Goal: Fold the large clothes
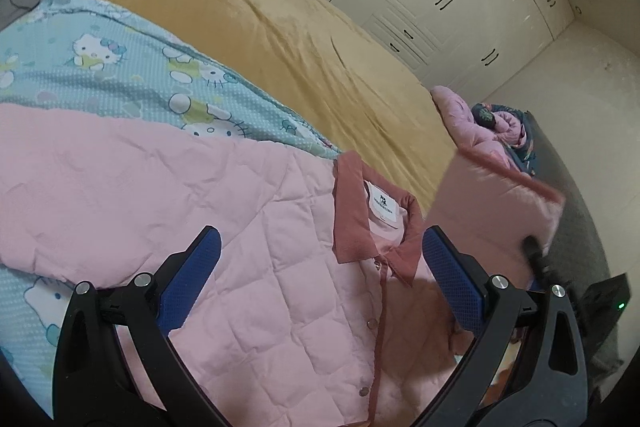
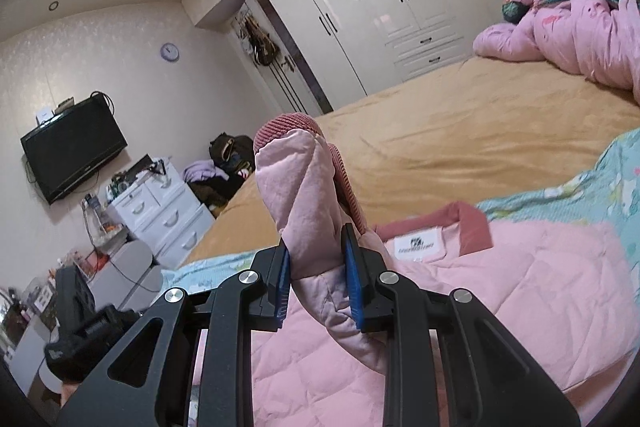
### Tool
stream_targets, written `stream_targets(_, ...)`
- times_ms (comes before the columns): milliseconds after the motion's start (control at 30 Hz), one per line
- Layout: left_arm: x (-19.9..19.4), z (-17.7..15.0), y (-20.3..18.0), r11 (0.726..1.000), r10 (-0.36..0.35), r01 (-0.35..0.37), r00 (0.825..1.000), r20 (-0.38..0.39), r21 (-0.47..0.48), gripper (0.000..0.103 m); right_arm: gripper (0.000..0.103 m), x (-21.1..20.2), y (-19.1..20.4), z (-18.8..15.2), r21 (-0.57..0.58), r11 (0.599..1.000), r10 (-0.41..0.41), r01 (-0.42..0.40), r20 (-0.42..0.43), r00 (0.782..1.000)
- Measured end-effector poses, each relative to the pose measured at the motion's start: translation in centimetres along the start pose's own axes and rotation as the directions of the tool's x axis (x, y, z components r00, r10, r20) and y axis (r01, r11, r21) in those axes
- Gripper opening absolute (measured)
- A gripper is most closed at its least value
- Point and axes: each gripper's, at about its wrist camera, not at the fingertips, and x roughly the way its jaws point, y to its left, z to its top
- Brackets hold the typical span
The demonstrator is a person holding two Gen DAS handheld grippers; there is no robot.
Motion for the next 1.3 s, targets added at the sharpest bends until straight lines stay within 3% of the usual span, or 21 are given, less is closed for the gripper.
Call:
stream_targets(333,1.8,-0.4,1.0,0.995,-0.08,0.077,0.996,-0.047,-0.066,0.095,0.023,3.4,0.2,-5.6,0.005,1.0,0.0,0.0,-0.107,0.994)
stream_targets(633,4.5,-2.1,0.3,0.99,-0.13,0.122,0.982,-0.141,-0.065,0.095,0.027,5.5,1.7,-11.5,-0.078,0.996,0.014,-0.041,-0.325,0.946)
stream_targets(767,6.0,-3.1,0.5,0.993,-0.115,0.109,0.976,-0.183,-0.044,0.095,0.029,5.9,1.8,-13.0,-0.09,0.995,-0.001,-0.037,-0.394,0.919)
stream_targets(900,7.8,-4.4,0.6,0.996,-0.085,0.087,0.969,-0.23,-0.005,0.095,0.05,6.4,1.9,-14.2,-0.079,0.995,0.013,-0.059,-0.48,0.877)
stream_targets(1033,9.4,-5.7,1.2,0.995,-0.096,0.097,0.961,-0.259,-0.011,0.094,0.059,5.1,2.0,-14.5,-0.057,0.994,0.051,-0.093,-0.505,0.862)
stream_targets(1100,9.9,-6.0,1.2,0.996,-0.082,0.085,0.962,-0.261,0.0,0.091,0.074,4.0,1.6,-14.2,-0.008,0.993,0.095,-0.116,-0.51,0.855)
stream_targets(1267,10.1,-6.4,0.8,0.995,-0.076,0.09,0.961,-0.264,0.038,0.059,0.076,1.3,0.6,-13.3,0.004,0.993,0.107,-0.122,-0.502,0.858)
stream_targets(1300,10.1,-6.5,0.7,0.995,-0.074,0.089,0.961,-0.265,0.044,0.056,0.076,0.8,0.1,-13.1,0.007,0.993,0.105,-0.117,-0.499,0.86)
